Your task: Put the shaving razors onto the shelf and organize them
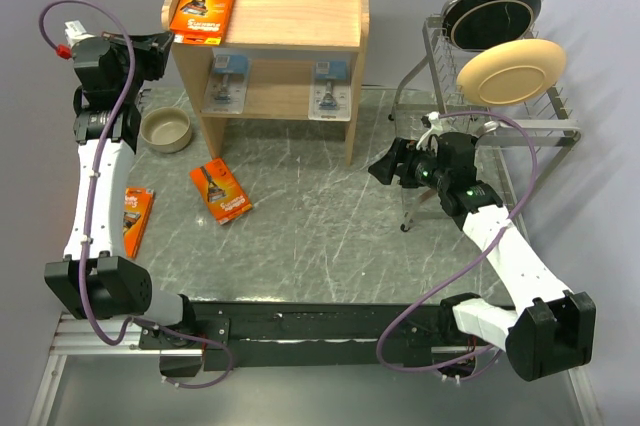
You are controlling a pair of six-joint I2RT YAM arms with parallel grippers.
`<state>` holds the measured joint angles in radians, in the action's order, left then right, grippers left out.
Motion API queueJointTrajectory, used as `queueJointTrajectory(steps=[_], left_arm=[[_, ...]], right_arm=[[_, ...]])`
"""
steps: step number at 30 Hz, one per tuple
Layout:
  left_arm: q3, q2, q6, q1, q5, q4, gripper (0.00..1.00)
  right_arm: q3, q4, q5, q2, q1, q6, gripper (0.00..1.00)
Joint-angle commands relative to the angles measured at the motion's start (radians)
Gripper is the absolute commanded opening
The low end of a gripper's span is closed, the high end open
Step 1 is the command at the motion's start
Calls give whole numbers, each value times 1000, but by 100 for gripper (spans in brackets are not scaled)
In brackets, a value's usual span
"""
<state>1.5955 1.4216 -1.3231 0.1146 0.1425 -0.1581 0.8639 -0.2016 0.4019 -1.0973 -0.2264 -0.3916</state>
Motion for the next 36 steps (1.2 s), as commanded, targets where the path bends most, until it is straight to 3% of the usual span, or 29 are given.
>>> queueJointTrajectory(steps=[1, 22, 23, 27, 29, 33, 34, 36], left_arm=[[11, -18, -33, 8, -37, 3, 4], [64, 28, -119, -29, -123, -60, 14], [70, 25, -116, -29, -130, -67, 23], [75, -18, -21, -24, -101, -103, 42], [48, -75, 89, -21, -60, -92, 56], [-43, -205, 350, -16, 115, -80, 75], [-69, -261, 463, -16, 130, -93, 78], [-138, -314, 554, -13, 169, -179, 87]], right_arm=[[49, 24, 26, 17, -5, 16, 86], [58, 25, 23, -4, -5, 16, 86], [60, 25, 25, -4, -4, 14, 86], [64, 24, 31, 0, -5, 20, 86], [66, 22, 32, 5, -5, 31, 86], [86, 25, 58, 27, -11, 62, 85], [89, 21, 57, 28, -10, 62, 85], [102, 1, 48, 37, -11, 65, 85]])
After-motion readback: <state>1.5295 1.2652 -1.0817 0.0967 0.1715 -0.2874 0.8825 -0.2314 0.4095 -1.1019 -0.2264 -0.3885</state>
